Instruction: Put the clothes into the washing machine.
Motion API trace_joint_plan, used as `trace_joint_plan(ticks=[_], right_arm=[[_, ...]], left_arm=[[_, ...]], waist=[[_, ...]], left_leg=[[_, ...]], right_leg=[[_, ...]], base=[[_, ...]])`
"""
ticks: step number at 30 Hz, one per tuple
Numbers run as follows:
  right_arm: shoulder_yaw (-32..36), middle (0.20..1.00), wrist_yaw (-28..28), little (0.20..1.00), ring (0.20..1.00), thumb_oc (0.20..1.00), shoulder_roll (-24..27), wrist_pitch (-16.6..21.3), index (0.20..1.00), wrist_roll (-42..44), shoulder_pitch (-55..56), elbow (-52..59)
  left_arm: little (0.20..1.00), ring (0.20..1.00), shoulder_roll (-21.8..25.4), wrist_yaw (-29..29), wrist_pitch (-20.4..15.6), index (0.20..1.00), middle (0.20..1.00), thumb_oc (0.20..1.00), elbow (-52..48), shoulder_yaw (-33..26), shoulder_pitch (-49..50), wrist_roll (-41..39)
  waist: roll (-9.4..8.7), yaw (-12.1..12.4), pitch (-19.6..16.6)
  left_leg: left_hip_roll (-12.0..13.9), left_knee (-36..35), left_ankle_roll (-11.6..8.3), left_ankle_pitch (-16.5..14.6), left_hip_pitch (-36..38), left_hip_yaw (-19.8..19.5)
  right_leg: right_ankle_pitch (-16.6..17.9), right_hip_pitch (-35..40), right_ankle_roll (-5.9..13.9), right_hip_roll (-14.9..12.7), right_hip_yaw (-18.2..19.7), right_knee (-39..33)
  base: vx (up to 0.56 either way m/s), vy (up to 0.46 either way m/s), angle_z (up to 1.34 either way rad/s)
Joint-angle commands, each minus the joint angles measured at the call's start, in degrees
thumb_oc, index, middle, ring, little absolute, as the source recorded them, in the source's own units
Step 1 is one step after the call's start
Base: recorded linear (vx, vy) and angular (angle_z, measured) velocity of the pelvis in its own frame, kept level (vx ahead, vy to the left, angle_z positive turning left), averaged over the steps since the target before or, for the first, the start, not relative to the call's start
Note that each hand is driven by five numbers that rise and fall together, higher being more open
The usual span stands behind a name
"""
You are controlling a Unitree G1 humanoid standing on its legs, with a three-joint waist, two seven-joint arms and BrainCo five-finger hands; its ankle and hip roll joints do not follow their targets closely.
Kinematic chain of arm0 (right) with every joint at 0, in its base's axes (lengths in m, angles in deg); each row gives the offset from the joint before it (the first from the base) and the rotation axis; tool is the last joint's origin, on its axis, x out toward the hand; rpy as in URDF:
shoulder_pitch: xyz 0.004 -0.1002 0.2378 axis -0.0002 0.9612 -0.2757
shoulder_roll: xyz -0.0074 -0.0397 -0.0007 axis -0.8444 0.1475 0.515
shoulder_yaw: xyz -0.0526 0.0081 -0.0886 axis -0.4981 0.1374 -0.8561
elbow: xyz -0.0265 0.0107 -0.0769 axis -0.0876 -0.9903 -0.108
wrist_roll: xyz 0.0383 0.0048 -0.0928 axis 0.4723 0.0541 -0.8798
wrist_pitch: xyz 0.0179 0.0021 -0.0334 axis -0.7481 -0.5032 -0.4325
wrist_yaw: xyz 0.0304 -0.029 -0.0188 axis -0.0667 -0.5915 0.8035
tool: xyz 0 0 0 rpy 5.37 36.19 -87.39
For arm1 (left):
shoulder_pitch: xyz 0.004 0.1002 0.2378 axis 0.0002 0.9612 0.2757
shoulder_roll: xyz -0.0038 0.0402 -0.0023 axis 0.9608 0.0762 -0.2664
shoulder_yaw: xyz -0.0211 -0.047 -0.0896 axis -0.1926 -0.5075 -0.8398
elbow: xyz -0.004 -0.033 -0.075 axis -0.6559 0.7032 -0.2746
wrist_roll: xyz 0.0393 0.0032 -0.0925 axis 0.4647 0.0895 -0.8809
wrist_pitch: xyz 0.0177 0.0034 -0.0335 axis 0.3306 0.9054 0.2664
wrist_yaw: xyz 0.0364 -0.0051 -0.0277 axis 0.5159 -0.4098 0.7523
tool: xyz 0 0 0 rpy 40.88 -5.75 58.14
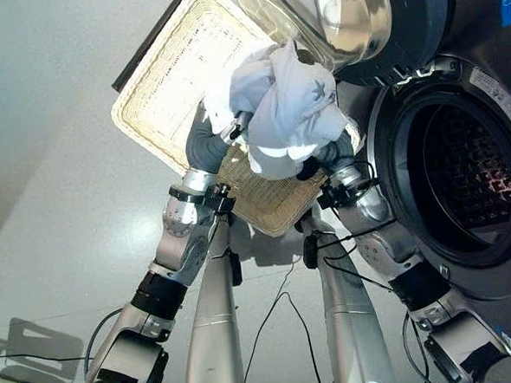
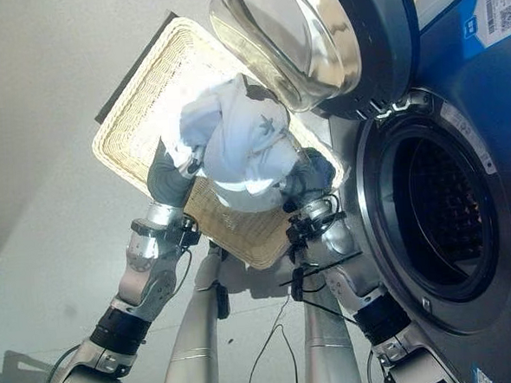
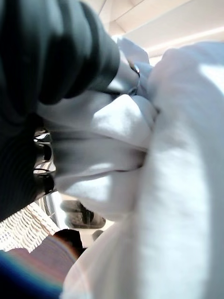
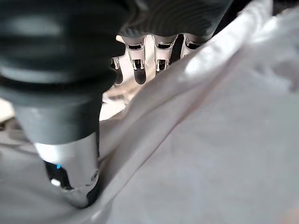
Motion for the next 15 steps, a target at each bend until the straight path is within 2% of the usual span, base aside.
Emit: trace_joint_plan(ticks=[1,8,11,12,14,15], right_arm=[[-1.50,1.000,3.12,1.000,1.000,1.000,-0.15,0.57,1.000,1.78,-0.55,7.92],[-4.00,1.000,5.61,1.000,1.000,1.000,-0.80,-0.01,1.000,4.02,-1.86,10.47],[-4.53,1.000,6.41,1.000,1.000,1.000,-0.93,-0.28,1.000,5.20,-2.28,11.72],[-4.90,1.000,6.48,1.000,1.000,1.000,-0.78,-0.17,1.000,5.54,-2.57,12.16],[-4.97,1.000,6.39,1.000,1.000,1.000,-0.72,-0.33,1.000,5.85,-2.72,12.51],[-4.97,1.000,6.16,1.000,1.000,1.000,-0.59,-0.76,1.000,6.62,-3.05,12.96]], left_arm=[[0.200,0.200,-1.38,0.94,-2.37,0.200,0.200,0.200,-8.92,-0.07,-2.81,0.31],[0.200,0.200,-1.72,3.66,-1.24,0.200,0.200,0.200,-9.61,0.81,-3.18,0.32],[0.200,0.200,-1.57,7.66,-0.77,0.200,0.200,0.200,-9.71,1.32,-3.27,3.75],[0.200,0.200,-1.21,11.71,-0.35,0.200,0.200,0.200,-9.43,1.45,-3.37,7.15],[0.200,0.200,-0.85,13.50,-0.62,0.200,0.200,0.200,-9.12,1.40,-3.49,8.70],[0.200,0.200,-0.62,16.80,-1.00,0.200,0.200,0.200,-8.88,1.14,-3.58,11.67]], waist=[[1.66,-0.45,-1.12],[1.50,-0.17,-1.12],[1.44,-0.18,-1.12],[1.44,-0.14,-1.12],[1.43,-0.10,-1.12],[1.42,-0.07,-1.12]], left_leg=[[-4.83,5.46,1.10,-5.80,-0.84,-0.05],[-4.84,5.32,1.02,-5.47,-1.28,-0.05],[-4.84,5.38,1.02,-5.40,-1.45,0.03],[-4.82,5.26,1.02,-5.35,-1.38,0.05],[-4.83,5.19,1.05,-5.29,-1.34,0.05],[-4.81,5.15,1.00,-5.25,-1.36,0.06]], right_leg=[[11.02,4.31,5.77,1.77,-3.95,-15.14],[11.14,4.00,5.73,1.78,-4.45,-15.33],[11.11,3.90,5.70,1.92,-4.46,-15.32],[11.10,3.99,5.72,1.96,-4.47,-15.41],[11.08,4.06,5.71,1.97,-4.51,-15.47],[11.03,4.08,5.71,1.99,-4.55,-15.53]], base=[[0.00,-0.015,0.04],[0.00,0.000,0.00],[0.00,0.000,0.00],[0.00,0.000,0.00],[0.00,0.000,0.00],[0.00,0.000,0.00]])
